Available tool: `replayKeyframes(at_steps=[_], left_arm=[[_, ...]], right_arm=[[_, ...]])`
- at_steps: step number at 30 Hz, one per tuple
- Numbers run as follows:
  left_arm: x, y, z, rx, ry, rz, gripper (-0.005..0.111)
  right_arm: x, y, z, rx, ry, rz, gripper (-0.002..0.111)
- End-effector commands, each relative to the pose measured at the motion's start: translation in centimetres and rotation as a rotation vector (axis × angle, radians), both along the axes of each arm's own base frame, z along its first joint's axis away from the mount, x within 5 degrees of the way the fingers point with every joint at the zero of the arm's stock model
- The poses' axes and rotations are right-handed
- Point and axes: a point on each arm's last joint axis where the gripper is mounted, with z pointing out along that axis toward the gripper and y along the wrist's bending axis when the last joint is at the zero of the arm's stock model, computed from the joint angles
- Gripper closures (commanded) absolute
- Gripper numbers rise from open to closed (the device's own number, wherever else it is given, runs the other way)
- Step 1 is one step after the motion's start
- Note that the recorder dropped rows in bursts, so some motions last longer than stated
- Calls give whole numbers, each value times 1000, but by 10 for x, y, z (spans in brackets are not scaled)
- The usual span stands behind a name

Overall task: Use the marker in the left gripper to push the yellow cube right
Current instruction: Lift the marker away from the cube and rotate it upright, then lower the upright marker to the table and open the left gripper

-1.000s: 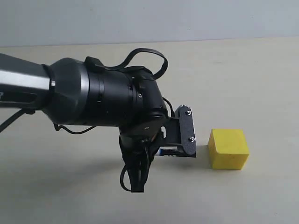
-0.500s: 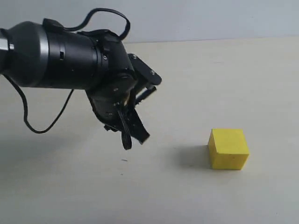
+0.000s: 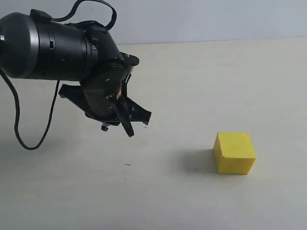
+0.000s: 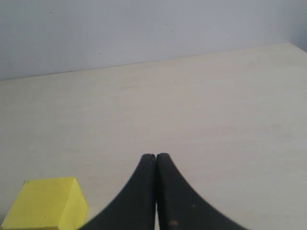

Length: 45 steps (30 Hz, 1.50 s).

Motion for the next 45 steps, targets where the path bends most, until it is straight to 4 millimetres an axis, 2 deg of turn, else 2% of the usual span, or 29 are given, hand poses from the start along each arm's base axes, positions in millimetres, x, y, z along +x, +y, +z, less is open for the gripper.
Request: replayKeyframes(at_steps=[1,9,15,24,31,39,42,45], left_arm=[[-6,-1,2,-83,69,158,107],[-8,-20,0,-316,117,215,107],[-1,-26,-23,-259,162,238,107],[11,-42,-38,-192,236,217,107],[12,-38,-55,-133,306,324,107],[10,-41,-57,-155,336,372,106],[9,-41,-57,-159,338,373,97],[10,-41,-57,-164,334,370,79]], right_arm=[[0,0,-1,0,-5,2,108],[0,0,-1,0,-5,2,108],[0,0,-1,0,-5,2,108],[0,0,-1,0,-5,2,108],[0,0,0,-2,-16,1,108],[0,0,0,-1,-11,1,108],[0,0,0,-1,-11,1,108],[0,0,0,-1,-11,1,108]])
